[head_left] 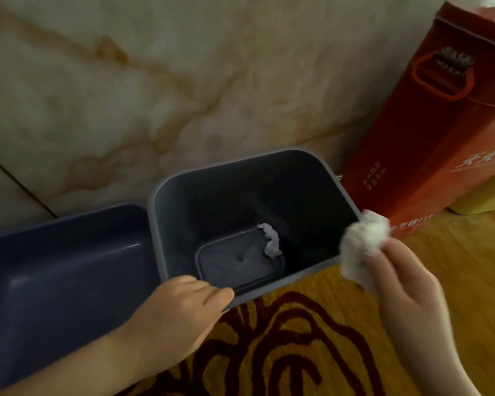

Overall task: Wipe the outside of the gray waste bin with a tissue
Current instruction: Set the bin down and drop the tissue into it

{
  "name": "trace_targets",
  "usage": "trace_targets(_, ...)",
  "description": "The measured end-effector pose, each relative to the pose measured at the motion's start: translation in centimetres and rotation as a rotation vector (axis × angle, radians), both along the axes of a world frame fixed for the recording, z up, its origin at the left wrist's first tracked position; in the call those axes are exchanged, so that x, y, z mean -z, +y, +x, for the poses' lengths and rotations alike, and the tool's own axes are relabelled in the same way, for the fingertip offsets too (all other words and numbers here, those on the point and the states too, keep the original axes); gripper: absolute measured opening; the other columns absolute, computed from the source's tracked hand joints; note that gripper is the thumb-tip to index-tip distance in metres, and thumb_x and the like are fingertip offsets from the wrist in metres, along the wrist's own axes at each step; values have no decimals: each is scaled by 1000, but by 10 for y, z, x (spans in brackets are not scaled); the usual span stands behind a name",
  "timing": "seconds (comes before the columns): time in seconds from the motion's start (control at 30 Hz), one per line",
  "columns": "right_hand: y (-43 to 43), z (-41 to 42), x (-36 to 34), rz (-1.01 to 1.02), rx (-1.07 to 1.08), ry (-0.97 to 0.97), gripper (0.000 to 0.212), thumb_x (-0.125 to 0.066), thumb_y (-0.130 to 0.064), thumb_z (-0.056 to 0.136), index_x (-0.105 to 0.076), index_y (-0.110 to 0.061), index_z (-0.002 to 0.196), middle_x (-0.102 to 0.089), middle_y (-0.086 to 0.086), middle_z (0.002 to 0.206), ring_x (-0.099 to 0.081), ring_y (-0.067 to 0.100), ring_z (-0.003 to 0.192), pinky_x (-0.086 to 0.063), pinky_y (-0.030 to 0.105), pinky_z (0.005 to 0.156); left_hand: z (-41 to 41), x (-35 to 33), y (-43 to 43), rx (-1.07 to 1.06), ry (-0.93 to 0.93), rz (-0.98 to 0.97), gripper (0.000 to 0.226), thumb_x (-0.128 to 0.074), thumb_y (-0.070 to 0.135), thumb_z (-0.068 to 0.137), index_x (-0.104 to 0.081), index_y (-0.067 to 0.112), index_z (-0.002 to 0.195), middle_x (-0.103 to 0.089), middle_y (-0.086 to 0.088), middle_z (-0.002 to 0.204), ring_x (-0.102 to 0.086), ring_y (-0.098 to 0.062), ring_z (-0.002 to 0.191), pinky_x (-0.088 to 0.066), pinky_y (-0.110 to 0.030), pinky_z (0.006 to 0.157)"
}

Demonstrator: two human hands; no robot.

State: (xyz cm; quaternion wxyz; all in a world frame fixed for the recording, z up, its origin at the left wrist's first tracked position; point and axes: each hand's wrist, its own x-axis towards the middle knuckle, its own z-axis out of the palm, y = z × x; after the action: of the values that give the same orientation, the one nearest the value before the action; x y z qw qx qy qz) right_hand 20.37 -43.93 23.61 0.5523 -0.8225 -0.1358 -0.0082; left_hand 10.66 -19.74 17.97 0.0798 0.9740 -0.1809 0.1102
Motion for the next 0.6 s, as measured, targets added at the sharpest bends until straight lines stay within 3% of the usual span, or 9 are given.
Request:
trace_targets(0.1,47,43,-11,-319,-242,55,17,-53,-22,91,-57,-38,86,-62,-11,73,-59,1,67,-45,9,49,6,-18,-1,-90,127,-15,25,-42,39,85,-59,28,70,-53,14,49,-48,-2,43,-42,-14,47)
trace_targets(0.23,108,86,4,-589,-363,191,16,-58,-16,88,-63,-21,103,-59,0,110,-56,6,84,-39,12,62,27,-47,8,-307,380,-192,50,-19,62,85,-52,25,82,-59,7,63,-56,-8,57,-44,-20,60)
trace_targets(0.37,146,107,14,-791,-464,262,26,-55,-6,89,-62,-15,111,-54,10,123,-58,23,101,-50,28,81,50,-58,15,-393,497,-277,47,-25,52,92,-42,23,61,-46,6,54,-47,-10,51,-33,-24,54)
trace_targets(0.43,157,110,10,-860,-535,303,33,-54,-11,91,-55,-15,123,-53,12,128,-56,27,109,-48,34,90,57,-64,15,-432,516,-224,50,-24,47,94,-38,20,56,-45,6,54,-46,-12,54,-35,-28,65)
trace_targets(0.5,160,110,7,-875,-548,317,41,-52,-16,93,-46,-16,134,-51,13,135,-53,28,117,-45,37,95,62,-66,18,-512,478,-111,47,-23,43,96,-52,17,69,-60,2,72,-57,-19,78,-38,-35,82)
trace_targets(0.53,159,112,4,-881,-536,322,44,-50,-18,94,-42,-16,137,-49,13,137,-51,30,119,-45,39,97,66,-68,22,-575,449,-81,43,-24,40,96,-60,18,87,-66,0,91,-57,-22,96,-35,-37,90)
trace_targets(0.6,156,116,-8,-964,-540,292,49,-48,-22,95,-34,-17,142,-40,13,145,-40,34,128,-41,44,102,71,-78,30,-714,532,-90,41,-26,35,97,-50,19,127,-54,-6,133,-41,-26,127,-25,-41,107)
